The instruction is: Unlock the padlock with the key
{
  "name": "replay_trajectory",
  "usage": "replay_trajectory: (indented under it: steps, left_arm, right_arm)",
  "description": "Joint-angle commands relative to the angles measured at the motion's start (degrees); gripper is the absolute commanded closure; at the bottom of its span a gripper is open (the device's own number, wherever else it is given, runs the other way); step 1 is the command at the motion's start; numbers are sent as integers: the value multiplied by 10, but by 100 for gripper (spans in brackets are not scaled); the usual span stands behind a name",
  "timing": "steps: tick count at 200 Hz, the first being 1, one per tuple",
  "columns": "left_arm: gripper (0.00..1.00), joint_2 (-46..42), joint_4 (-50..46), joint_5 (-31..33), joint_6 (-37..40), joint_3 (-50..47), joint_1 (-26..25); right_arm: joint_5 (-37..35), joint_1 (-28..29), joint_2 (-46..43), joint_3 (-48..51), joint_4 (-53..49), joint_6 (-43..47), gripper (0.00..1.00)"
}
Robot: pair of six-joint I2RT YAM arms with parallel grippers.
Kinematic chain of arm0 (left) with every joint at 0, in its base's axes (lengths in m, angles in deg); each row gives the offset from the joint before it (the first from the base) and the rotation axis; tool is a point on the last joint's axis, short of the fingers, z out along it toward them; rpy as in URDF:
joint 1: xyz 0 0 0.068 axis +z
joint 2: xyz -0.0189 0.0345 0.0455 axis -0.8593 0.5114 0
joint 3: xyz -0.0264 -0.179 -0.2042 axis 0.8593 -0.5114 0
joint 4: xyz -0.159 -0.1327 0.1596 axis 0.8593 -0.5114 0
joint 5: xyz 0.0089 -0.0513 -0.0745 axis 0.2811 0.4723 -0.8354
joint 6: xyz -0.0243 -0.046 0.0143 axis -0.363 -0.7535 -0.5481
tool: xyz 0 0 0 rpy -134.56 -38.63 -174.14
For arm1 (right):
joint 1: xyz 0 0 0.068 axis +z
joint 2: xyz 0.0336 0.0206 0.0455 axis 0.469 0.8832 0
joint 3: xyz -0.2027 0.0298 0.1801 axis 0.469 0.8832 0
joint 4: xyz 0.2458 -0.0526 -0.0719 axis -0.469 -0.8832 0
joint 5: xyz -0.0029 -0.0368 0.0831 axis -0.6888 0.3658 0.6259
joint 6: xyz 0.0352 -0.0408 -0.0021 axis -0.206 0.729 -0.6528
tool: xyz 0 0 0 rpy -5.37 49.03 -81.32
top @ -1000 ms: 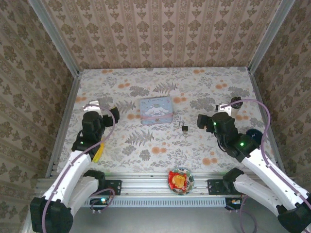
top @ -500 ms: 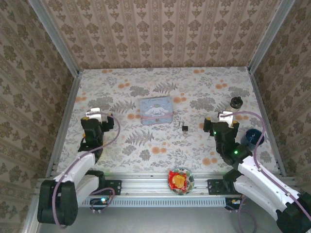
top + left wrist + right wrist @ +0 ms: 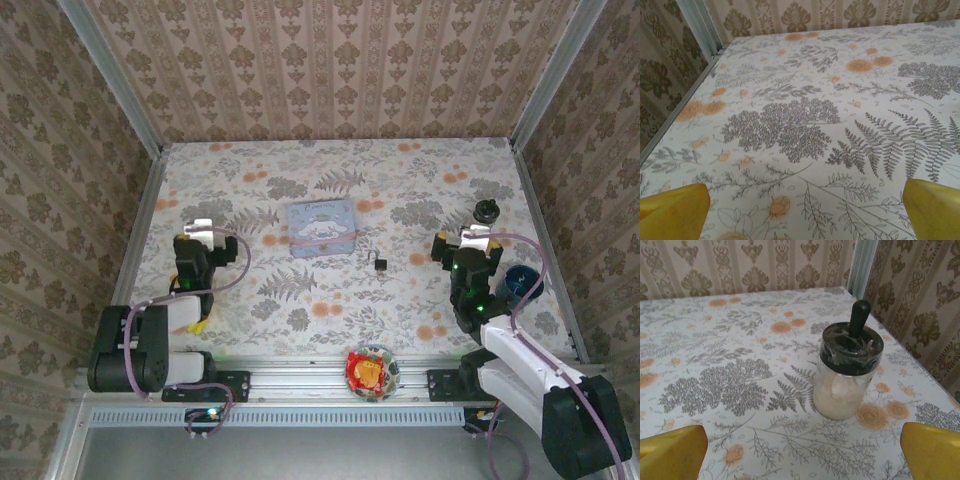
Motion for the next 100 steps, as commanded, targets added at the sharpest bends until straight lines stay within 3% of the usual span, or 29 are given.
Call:
replay_trajectory:
  steps: [1, 59, 89, 100]
  left_arm:
    - [0, 25, 88, -32, 34, -2, 9]
    - [0, 143, 195, -97, 35, 0, 31]
    - [0, 130, 49, -149, 34, 68, 46]
    - [0, 137, 70, -162, 20, 63, 60]
  right_arm:
    - [33, -19, 9, 17, 85, 11, 0]
    - [67, -40, 78, 20, 146, 14, 0]
    - [71, -45, 123, 14, 181, 22, 0]
    - [74, -47, 137, 13, 194, 24, 0]
